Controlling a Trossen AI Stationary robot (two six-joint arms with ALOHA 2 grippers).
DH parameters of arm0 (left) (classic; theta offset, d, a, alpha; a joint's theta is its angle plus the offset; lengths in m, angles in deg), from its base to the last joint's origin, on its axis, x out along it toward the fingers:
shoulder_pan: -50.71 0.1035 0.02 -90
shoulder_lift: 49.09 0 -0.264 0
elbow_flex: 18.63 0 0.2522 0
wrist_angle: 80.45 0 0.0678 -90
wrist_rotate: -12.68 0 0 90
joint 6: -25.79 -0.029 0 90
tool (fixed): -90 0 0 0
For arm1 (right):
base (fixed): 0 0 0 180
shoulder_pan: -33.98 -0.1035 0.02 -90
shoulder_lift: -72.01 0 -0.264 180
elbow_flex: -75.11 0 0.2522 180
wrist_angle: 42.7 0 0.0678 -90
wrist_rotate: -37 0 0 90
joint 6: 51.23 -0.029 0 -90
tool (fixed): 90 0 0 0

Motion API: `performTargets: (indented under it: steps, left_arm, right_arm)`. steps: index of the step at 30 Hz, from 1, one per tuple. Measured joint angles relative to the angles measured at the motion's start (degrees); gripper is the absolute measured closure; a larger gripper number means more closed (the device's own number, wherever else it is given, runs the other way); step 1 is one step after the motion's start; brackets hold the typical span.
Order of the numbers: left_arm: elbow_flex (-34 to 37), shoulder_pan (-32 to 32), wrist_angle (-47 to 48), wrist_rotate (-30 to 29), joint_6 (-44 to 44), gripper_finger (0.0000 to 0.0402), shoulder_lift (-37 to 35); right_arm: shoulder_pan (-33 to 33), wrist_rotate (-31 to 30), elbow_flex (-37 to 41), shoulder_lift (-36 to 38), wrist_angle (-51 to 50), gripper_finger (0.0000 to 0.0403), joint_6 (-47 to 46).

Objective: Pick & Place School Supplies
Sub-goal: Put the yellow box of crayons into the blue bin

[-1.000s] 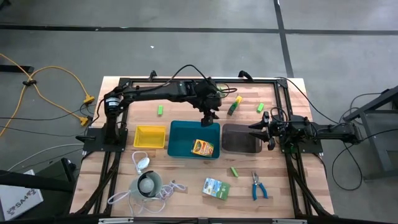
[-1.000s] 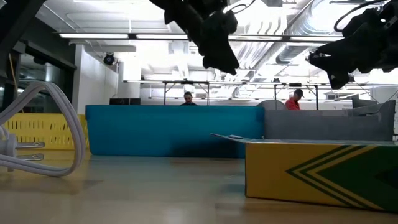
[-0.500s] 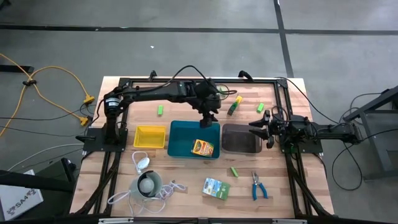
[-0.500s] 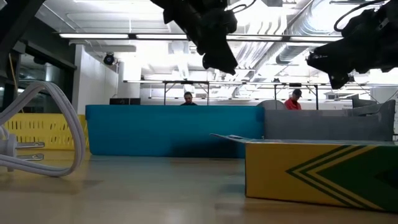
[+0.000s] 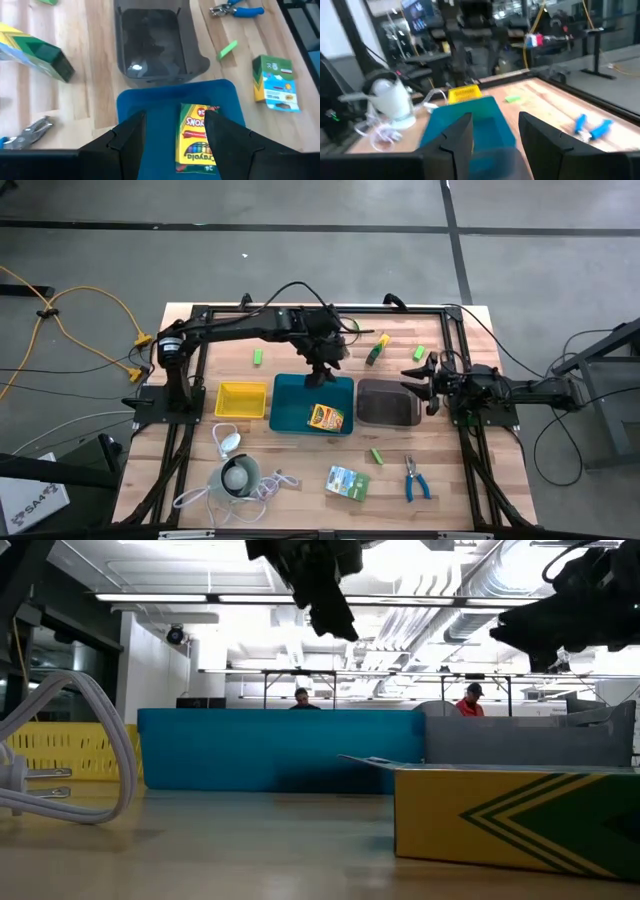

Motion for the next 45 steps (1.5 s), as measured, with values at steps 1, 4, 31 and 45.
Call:
performTargets:
  steps: [1, 4, 31, 45]
  left_arm:
    - [0.0, 0.16, 0.06, 0.01, -0.01, 0.0207, -0.22]
    - [0.0, 0.84, 0.3, -0.03, -0.11, 0.0207, -0.44]
    - [0.96, -0.4, 15.16, 0.15, -6.12, 0.0207, -0.37]
    - [0.96, -0.3, 18.81, -0.17, -3.79, 0.0207, -0.35]
  right_arm:
    - [0.29, 0.09, -0.77, -0.85, -0.26, 0.0253, 0.46]
    - [1.33, 0.99, -4.34, -4.47, 0.26, 0.0253, 2.14]
    - [18.59, 8.15, -42.18, -49.78, -28.17, 0.0253, 22.91]
    - [23.49, 7.91, -49.3, -58.06, -38.52, 0.0253, 23.52]
